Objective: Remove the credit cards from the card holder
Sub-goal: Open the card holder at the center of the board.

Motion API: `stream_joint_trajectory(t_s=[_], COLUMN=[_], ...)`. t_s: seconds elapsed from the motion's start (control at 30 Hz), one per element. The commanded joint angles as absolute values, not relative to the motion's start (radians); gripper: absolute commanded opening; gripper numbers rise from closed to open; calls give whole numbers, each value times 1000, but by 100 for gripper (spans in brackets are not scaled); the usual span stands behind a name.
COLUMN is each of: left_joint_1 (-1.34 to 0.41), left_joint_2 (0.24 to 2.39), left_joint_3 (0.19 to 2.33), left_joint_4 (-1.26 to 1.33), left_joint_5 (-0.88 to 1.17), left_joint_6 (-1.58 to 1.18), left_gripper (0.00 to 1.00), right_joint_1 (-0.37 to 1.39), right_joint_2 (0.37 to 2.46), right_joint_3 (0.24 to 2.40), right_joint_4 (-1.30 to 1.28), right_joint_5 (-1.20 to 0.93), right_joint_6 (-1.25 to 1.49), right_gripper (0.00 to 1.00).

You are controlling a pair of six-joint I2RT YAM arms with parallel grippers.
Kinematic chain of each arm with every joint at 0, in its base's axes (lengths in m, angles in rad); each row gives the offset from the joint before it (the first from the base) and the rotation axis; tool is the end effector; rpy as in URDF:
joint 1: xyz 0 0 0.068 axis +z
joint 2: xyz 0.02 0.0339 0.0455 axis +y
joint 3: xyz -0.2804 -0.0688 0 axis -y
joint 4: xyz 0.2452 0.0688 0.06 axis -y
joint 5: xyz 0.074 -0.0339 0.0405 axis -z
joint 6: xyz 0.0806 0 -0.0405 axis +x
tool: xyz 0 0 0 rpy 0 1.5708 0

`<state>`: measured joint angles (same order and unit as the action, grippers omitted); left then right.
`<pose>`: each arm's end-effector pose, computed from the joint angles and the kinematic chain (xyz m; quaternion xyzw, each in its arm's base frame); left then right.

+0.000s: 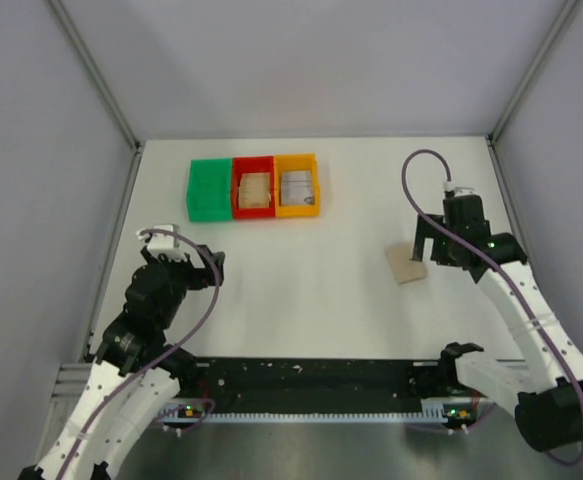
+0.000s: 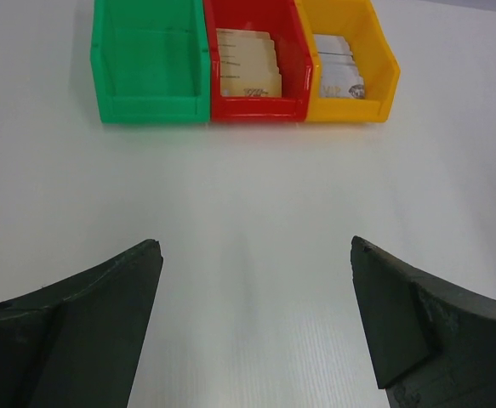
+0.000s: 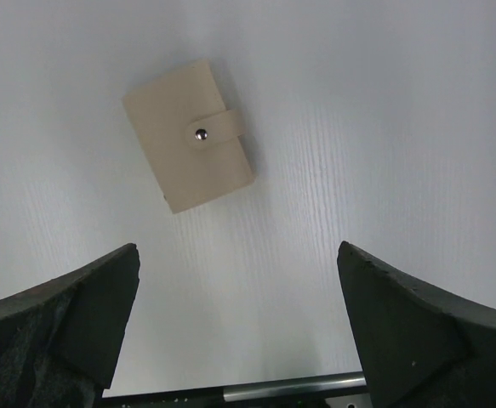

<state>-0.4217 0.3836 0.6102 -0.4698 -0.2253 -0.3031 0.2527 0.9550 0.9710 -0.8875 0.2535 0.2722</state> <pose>0.1292 -0.0382 0.2953 -0.0228 0.7854 -0.1342 0.6038 0.1988 0.0305 0.2900 0.0524 0.9315 -0.0265 0.3590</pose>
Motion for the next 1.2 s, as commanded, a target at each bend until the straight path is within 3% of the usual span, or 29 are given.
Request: stream_joint_trajectory(t_s=[0.0,0.33,0.53,0.7,0.93,1.17], left_joint_1=[-425,-425,-425,-425,-425,-425], left_joint_2=[420,463,468,474,479,489], left_joint_3=[614,606,607,607,612,612], left_joint_4=[-420,-414,-428,-439,-439,-434], left_joint_5=[-210,-170,-173,-186,-179,-132], left_joint_6=[-288,-319,-330,-334,-334,-342], left_gripper=[96,95,93,93,93,91], right_joint_1=[203,158,101,103,100,129], right_joint_2=[1069,1414,1546,1568,1606,1568], right_joint_3=[942,956,989,991,979,902], right_joint_4=[-801,-574,-505,-480,-472,-474], right_joint_5=[137,80,49,3,-31,-101], right_joint_6=[316,301,275,247,241,293], right_gripper=[99,91,75,63,55,38])
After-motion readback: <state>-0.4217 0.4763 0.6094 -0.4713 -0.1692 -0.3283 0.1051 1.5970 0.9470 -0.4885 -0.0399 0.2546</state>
